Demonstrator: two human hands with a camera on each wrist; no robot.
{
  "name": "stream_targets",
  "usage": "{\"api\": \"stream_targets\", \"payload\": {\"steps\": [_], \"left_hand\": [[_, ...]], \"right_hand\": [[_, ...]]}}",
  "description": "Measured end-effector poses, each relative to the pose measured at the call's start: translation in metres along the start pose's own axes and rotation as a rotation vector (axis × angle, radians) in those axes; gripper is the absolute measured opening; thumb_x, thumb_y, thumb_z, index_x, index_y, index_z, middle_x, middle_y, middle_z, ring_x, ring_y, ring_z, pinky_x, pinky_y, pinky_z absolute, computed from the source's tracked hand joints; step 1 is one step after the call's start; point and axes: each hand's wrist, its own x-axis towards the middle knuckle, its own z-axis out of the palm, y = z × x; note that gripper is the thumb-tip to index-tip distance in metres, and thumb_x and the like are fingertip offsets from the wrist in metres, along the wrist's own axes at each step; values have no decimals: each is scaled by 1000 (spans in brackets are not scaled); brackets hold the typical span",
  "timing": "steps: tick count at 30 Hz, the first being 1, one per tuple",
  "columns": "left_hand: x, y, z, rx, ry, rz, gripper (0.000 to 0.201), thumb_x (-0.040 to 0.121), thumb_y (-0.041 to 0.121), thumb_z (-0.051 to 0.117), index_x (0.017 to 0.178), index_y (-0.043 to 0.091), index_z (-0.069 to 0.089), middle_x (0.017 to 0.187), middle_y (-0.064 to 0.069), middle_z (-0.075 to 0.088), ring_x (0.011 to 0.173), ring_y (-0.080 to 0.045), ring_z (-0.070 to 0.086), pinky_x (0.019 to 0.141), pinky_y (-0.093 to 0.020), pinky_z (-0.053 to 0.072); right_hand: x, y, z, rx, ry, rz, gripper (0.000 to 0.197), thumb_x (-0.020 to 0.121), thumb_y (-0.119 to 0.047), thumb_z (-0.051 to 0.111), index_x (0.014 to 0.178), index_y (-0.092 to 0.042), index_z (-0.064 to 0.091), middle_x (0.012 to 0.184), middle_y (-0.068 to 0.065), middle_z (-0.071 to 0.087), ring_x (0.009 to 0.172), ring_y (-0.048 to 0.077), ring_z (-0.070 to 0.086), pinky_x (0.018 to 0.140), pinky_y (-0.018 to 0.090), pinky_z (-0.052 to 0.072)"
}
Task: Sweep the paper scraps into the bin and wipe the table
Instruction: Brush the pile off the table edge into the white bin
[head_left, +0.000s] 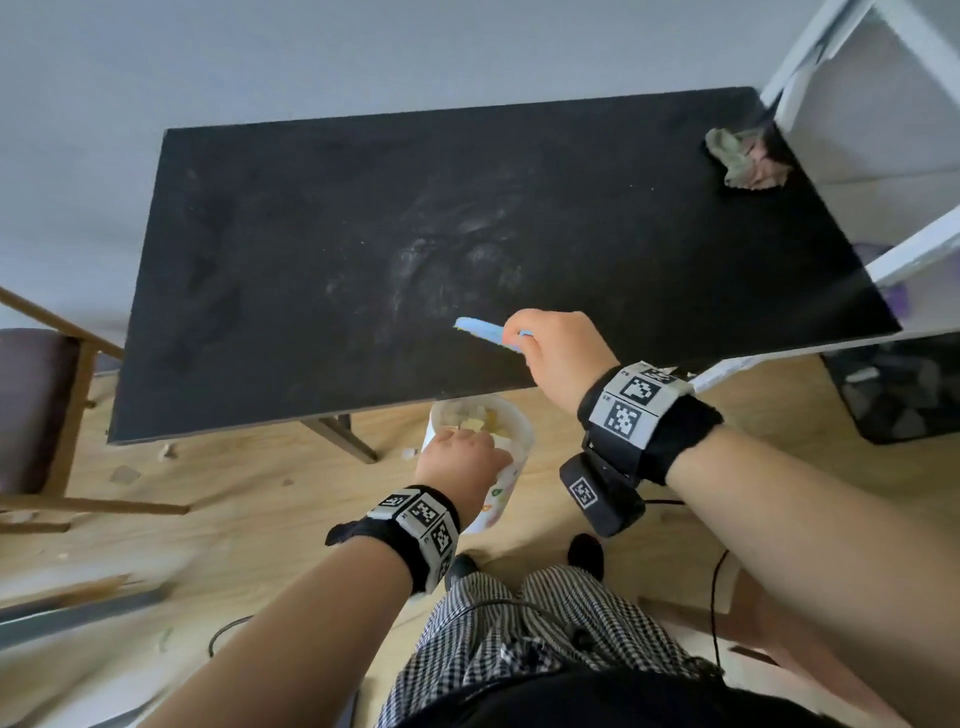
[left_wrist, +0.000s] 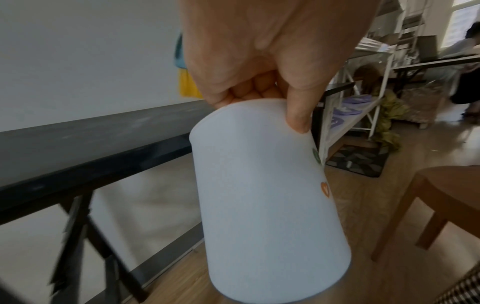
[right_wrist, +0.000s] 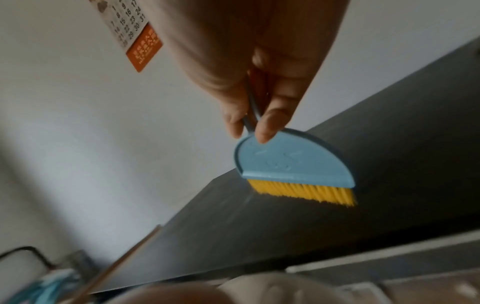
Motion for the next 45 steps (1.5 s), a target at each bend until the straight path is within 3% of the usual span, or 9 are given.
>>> {"api": "stream_targets", "payload": {"steps": [4,7,12,19,27,32,36,39,45], "left_hand": [[21,28,-10,6,0,56,36,94,20,53,128,33,52,118,2,52,116,-22,47,96,-31,34],[36,48,-16,14,-25,85,33,95,17,51,125,31,54,115,1,52,114,-23,47,94,-31,34],[55,76,-24,30,-46,111,31,95,16,50,123,29,56,112,0,53,112,-23,47,96,-32,32],[40,96,-35,-5,-14,60,30,97,18,45,122,30,56,111,1,54,111,-23,48,93,-30,34],[-6,106,-59,-48,96,-98,30,99,25,42,125,31,56,112,1,54,109,-23,49,87,-30,35],[-16,106,-93,-58,206,-197,33,99,25,42,128,32,53,112,2,54,109,-22,49,80,-26,28],[-3,104,-125,-93,273,-239,30,97,26,45,125,31,57,113,3,55,110,-23,49,88,-32,40],[14,107,-152,-125,297,-234,32,97,27,46,128,32,56,117,4,55,112,-22,49,90,-37,45],[56,108,-205,-83,404,-137,31,97,26,49,126,33,57,116,7,57,110,-21,51,91,-35,44]], "right_hand": [[3,63,-31,-244,37,236,26,95,-6,44,119,-9,56,110,15,64,102,33,60,87,41,51],[-6,88,-36,-237,-36,316,29,95,-7,45,121,-10,58,111,17,64,104,35,59,88,41,50],[-36,77,-27,-37,-185,85,24,96,-20,47,111,-15,65,104,12,68,98,29,62,82,34,47],[-35,95,-57,90,-111,1,20,95,-16,48,96,-11,67,92,10,69,84,24,62,76,32,47],[-25,80,-73,86,-72,-130,21,94,-15,47,97,-10,67,96,13,66,78,21,52,70,26,39],[-22,71,-89,25,-36,-219,22,93,-8,43,100,-8,64,97,16,67,88,33,59,75,37,46],[-20,73,-108,-98,9,-269,22,95,-7,41,105,-8,60,96,16,65,74,29,52,64,32,41],[-17,86,-128,-139,72,-274,22,98,-12,40,110,-7,58,97,15,66,80,29,58,68,32,43],[0,122,-167,-81,197,-191,24,99,-17,40,110,-9,60,100,13,67,87,28,62,69,30,45]]}}
